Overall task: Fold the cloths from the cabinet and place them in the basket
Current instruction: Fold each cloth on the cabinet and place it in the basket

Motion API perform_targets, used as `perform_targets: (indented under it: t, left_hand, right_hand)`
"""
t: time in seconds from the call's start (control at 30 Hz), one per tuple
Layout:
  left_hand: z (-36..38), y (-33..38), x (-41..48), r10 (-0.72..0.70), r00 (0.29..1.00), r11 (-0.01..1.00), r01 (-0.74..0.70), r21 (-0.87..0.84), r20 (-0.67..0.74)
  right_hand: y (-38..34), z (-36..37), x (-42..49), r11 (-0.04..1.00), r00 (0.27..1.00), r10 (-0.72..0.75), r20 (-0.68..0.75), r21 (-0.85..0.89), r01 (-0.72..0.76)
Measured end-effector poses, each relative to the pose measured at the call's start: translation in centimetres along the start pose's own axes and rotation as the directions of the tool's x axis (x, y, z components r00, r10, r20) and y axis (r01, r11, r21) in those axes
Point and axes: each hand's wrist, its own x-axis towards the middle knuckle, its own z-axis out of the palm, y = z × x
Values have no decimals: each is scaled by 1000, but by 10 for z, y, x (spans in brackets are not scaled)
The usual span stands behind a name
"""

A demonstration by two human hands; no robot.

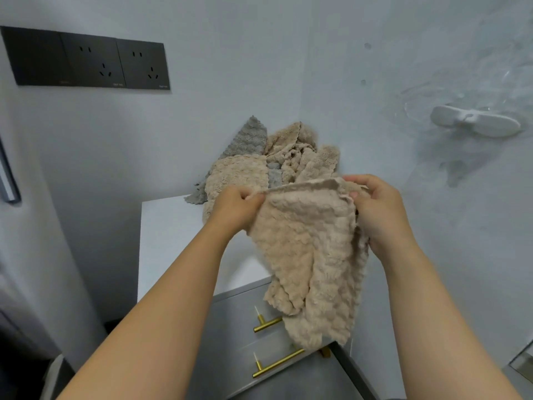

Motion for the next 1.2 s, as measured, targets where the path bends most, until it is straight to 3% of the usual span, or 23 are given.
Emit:
perform_targets:
  t: [0.07,0.13,0.2,0.27,0.37,0.43,0.5,0.57,0.6,0.67,0.77,0.9,0.93,0.97,1.03,1.07,1.1,1.13,1.2]
  left_hand:
    - [2,-8,0,-14,999,1000,14,-2,-47]
    - [1,-7,-1,-59,998,992,62,-110,23]
    - [-4,-1,-5,-121,965,935,189,-299,232]
    - [-11,3,-12,-72,891,854,287,-434,447]
    - [-18,5,-25,108,783,739,349,-577,612]
    - [-20,4,-28,169,752,720,348,-600,638]
    - [-21,0,-21,38,813,798,325,-507,581]
    - [-22,-7,-10,-121,915,968,195,-160,385]
    - [-23,-10,-5,-122,944,992,112,51,305]
    - [-23,-10,-2,-110,946,960,22,279,306]
    - [-26,-9,2,-196,931,915,60,399,309]
    - [-30,-12,12,-313,921,823,141,551,231]
    - [-28,-15,15,-286,944,828,158,538,163]
    - [-24,-20,19,-232,971,868,180,463,58]
    - [-14,-27,22,-145,967,974,176,142,-210]
    - [-7,-29,23,-121,938,991,132,12,-324]
    - [0,-30,23,-97,917,995,93,-30,-386]
    - [7,-31,24,-70,921,997,72,-9,-384]
    - [23,-38,26,-26,975,986,61,155,-219]
  right_hand:
    - [4,1,-1,981,1000,-23,21,-191,26]
    - [2,2,-4,945,995,-28,91,-321,56]
    - [1,1,-6,796,990,17,138,-601,70]
    - [1,0,-5,627,980,35,196,-768,131]
    - [0,-5,-5,733,907,121,404,-652,193]
    - [-3,-15,-3,810,843,190,504,-566,155]
    - [-1,-22,2,783,900,165,403,-609,129]
    - [6,-26,11,716,978,123,172,-697,32]
    - [10,-25,15,687,981,147,127,-726,-9]
    - [17,-21,18,583,957,259,130,-811,-48]
    - [21,-17,24,434,941,314,125,-901,-26]
    - [11,-15,33,400,863,459,209,-917,9]
    - [11,-12,36,412,871,453,193,-911,-12]
    - [14,-7,39,458,924,356,139,-888,-43]
    - [27,9,42,633,996,19,-91,-769,-83]
    - [36,20,41,721,976,-118,-184,-691,-44]
    - [44,32,37,783,967,-156,-199,-623,-2]
    - [54,42,36,829,982,-101,-158,-559,-5]
    - [77,54,31,859,997,70,12,-510,-54]
